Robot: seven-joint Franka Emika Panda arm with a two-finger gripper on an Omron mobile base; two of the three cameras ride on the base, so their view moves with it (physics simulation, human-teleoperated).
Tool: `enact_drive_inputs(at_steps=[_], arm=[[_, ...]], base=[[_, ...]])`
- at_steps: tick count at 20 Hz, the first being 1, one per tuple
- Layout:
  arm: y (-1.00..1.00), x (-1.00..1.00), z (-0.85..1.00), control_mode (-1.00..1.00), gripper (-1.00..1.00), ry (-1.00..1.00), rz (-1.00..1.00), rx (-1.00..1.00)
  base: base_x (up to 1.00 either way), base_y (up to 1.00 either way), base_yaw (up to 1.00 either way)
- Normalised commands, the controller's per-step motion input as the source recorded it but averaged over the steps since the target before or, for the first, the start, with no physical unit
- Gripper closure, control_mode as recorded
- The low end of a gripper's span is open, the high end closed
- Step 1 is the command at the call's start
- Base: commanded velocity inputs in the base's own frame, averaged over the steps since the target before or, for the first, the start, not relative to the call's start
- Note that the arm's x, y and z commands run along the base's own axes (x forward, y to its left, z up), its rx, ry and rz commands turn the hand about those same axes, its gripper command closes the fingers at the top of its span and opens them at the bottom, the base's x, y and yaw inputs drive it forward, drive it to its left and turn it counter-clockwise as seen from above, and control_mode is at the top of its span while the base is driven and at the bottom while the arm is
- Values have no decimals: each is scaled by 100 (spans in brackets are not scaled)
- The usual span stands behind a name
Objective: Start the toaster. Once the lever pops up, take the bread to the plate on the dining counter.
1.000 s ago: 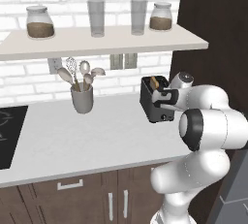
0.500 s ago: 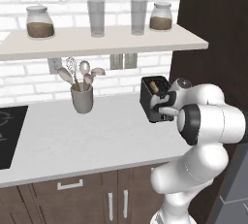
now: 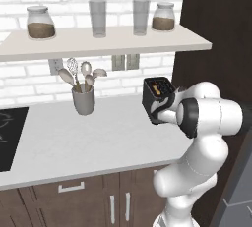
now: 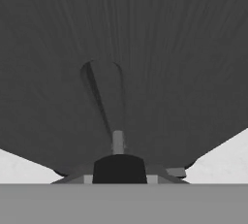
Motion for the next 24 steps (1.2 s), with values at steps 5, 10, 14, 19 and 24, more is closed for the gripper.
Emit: enact_drive_inputs(at_steps=[5, 10, 14, 19, 24], arm=[[0, 0, -57, -100, 100, 0, 0, 0], [7, 0, -59, -100, 100, 2, 0, -9], [8, 0, -66, -100, 100, 9, 0, -19], [1, -15, -9, -100, 100, 1, 0, -6], [0, -23, 46, -100, -100, -7, -2, 0]], base=[[0, 0, 0], [0, 0, 0], [0, 0, 0], [0, 0, 0], [0, 0, 0]])
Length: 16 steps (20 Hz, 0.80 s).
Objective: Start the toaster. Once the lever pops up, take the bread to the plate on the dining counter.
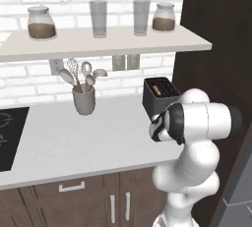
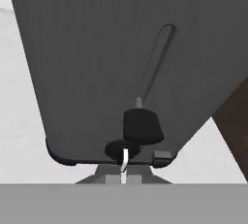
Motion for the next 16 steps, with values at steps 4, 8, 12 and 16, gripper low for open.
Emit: enact_drive_inputs(at_steps=[4, 8, 12, 16], arm=[[0, -11, 100, -100, -100, -10, -10, 0], [0, -30, 100, -100, -100, -11, -14, 0], [0, -45, 100, -100, -100, -10, -14, 0], [0, -34, 100, -100, -100, 1, -6, 0]], base=[[0, 0, 0], [0, 0, 0], [0, 0, 0], [0, 0, 0]])
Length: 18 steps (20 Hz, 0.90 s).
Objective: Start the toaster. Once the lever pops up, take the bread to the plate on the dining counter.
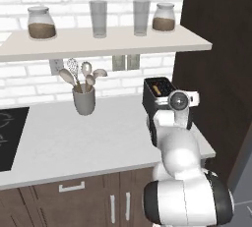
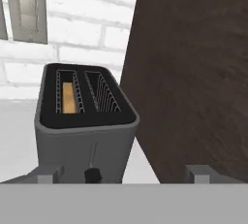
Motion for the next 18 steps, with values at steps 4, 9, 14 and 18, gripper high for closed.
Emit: enact_drive_inputs(at_steps=[4, 9, 14, 18], arm=[[-1, -14, 100, -100, -100, 18, 0, 15], [-19, -2, 34, -100, -100, 11, 0, 36], [0, 0, 0, -100, -100, 0, 0, 6], [0, 0, 0, -100, -100, 0, 0, 0]], base=[[0, 0, 0], [0, 0, 0], [0, 0, 0], [0, 0, 0]])
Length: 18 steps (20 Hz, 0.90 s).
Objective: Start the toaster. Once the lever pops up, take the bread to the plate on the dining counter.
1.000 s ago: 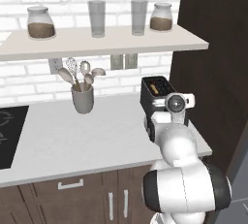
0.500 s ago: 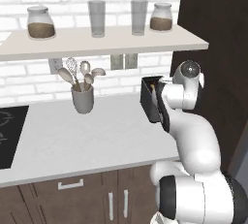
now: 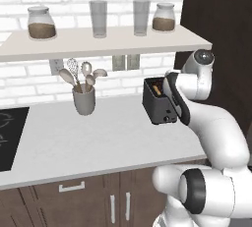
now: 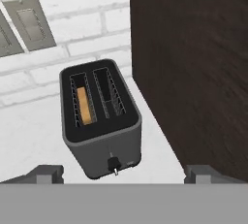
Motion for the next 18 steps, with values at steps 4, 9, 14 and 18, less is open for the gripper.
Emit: enact_drive_inputs(at_steps=[4, 9, 14, 18], arm=[[0, 0, 0, -100, -100, 0, 0, 0], [0, 0, 0, -100, -100, 0, 0, 0], [0, 0, 0, -100, -100, 0, 0, 0], [0, 0, 0, -100, -100, 0, 0, 0]], base=[[0, 0, 0], [0, 0, 0], [0, 0, 0], [0, 0, 0]])
